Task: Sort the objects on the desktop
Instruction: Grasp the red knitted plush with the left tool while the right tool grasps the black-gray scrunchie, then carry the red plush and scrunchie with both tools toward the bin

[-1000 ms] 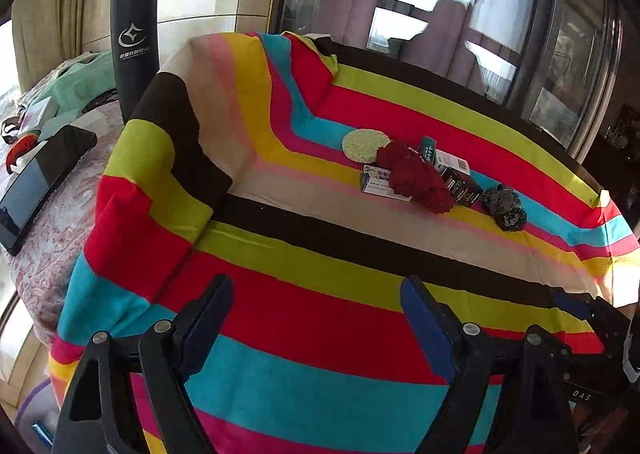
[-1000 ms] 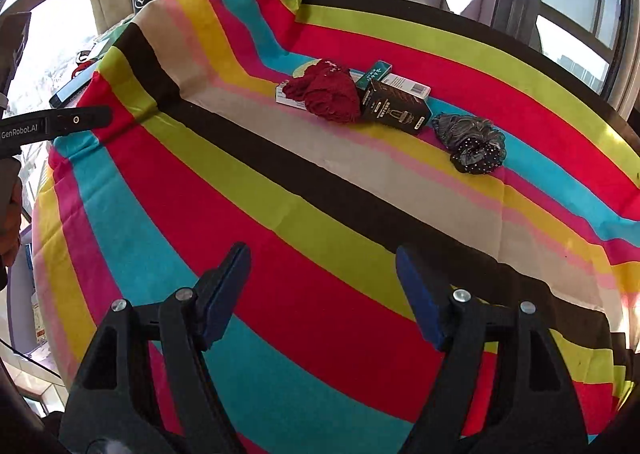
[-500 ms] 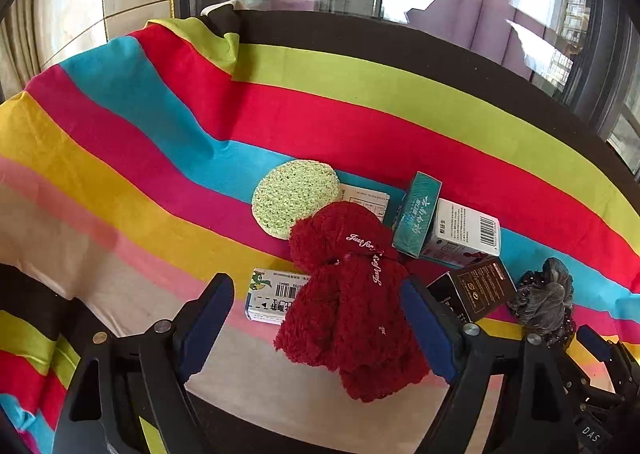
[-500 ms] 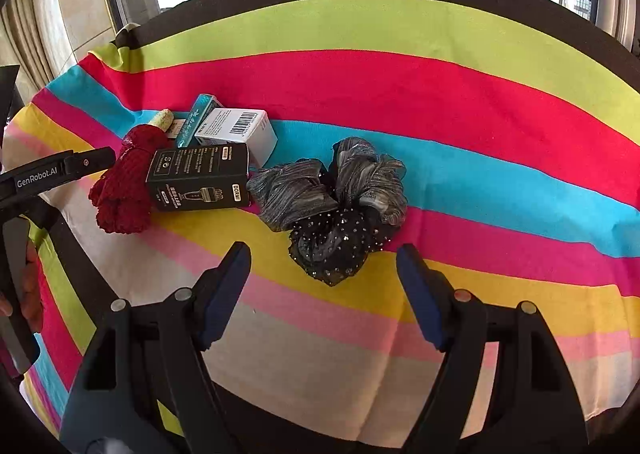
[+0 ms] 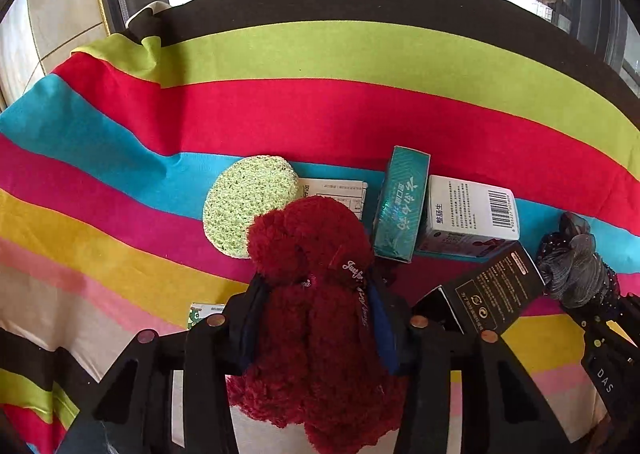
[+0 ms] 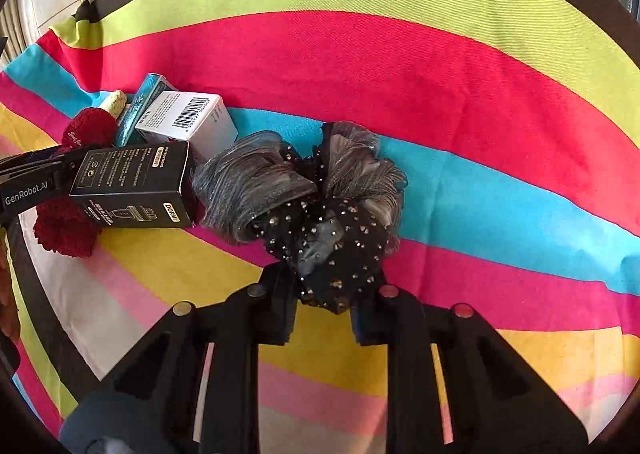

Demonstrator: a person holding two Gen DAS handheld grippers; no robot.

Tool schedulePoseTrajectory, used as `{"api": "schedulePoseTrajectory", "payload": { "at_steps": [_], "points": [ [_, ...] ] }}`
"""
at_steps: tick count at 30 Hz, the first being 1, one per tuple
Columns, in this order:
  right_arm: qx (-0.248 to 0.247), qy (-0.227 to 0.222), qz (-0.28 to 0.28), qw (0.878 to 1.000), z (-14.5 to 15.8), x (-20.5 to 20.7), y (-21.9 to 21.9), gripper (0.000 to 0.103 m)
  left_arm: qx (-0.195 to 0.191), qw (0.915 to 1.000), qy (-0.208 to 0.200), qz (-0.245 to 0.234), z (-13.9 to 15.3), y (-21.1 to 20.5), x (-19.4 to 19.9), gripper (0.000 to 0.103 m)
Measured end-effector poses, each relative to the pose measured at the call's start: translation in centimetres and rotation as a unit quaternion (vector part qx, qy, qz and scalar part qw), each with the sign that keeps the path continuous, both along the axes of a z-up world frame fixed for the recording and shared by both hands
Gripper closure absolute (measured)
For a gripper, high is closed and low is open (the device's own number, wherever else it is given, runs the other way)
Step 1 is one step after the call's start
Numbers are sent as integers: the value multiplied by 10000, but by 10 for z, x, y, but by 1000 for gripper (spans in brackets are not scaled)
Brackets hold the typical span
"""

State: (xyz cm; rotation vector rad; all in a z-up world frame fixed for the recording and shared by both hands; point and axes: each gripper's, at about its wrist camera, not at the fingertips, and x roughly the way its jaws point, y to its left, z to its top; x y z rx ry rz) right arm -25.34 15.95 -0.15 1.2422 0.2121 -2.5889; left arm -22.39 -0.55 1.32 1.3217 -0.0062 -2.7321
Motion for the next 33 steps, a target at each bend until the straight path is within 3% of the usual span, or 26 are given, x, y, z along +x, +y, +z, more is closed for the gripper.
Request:
{"api": "schedulePoseTrajectory", "payload": {
  "at_steps": [6,12,17,24,33],
  "points": [
    [17,303,125,9995,15,57,2,82,322,9977,415,-427,22,-11,68,65],
    [-73,253,314,9992,18,117,-1,82,775,9939,413,-663,26,-33,140,65],
    [-187,282,399,9986,24,162,-14,82,906,9923,446,-722,25,-48,200,65],
    [-325,286,562,9975,24,228,-32,82,934,9927,441,-627,16,-71,264,64],
    [-504,327,763,9953,24,294,-58,82,1049,9922,556,-371,14,-99,319,64]
  ]
}}
